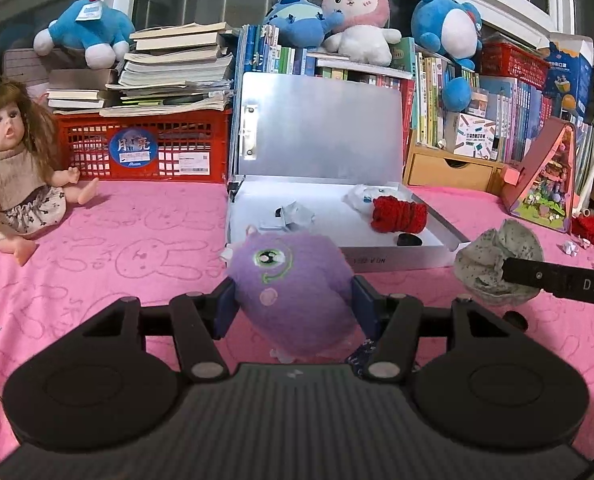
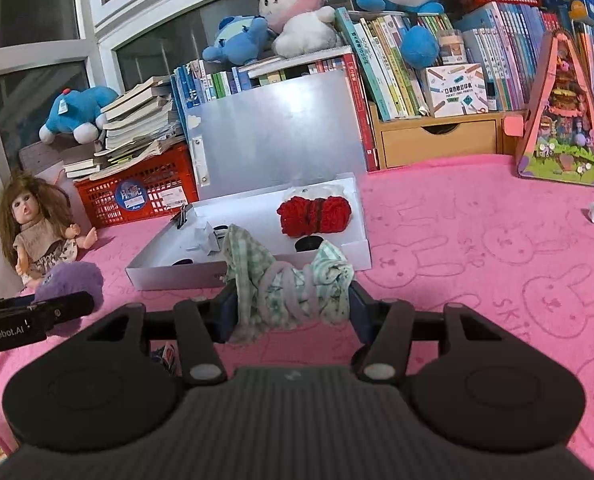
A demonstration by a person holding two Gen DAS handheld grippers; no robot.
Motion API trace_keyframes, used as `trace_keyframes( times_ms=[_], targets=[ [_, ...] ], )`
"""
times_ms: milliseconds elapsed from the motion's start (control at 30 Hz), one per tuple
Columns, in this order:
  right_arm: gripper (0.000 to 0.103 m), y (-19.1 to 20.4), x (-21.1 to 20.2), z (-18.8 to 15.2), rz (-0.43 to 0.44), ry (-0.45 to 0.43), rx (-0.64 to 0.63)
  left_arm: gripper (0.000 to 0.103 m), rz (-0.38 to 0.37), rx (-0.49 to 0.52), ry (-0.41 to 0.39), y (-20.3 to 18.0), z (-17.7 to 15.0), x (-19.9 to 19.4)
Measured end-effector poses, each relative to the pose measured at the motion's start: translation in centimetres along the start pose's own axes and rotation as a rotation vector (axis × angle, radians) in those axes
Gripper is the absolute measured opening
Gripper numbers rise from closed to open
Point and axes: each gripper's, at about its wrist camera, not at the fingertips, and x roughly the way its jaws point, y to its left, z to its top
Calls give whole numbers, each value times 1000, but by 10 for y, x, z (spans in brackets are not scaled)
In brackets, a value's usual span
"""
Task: Organize objects
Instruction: 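Lift and carry purple plush toward box while right carries green checkered cloth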
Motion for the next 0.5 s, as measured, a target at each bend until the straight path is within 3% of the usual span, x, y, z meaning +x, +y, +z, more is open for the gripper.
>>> trace_keyframes(
  times_ms=[267,500],
  targets=[
    [58,3,7,20,19,-11,-7,64,-18,-14,14,-1,16,18],
    [58,12,28,57,64,-4,-6,64,-24,-8,-5,-2,50,41]
  ],
)
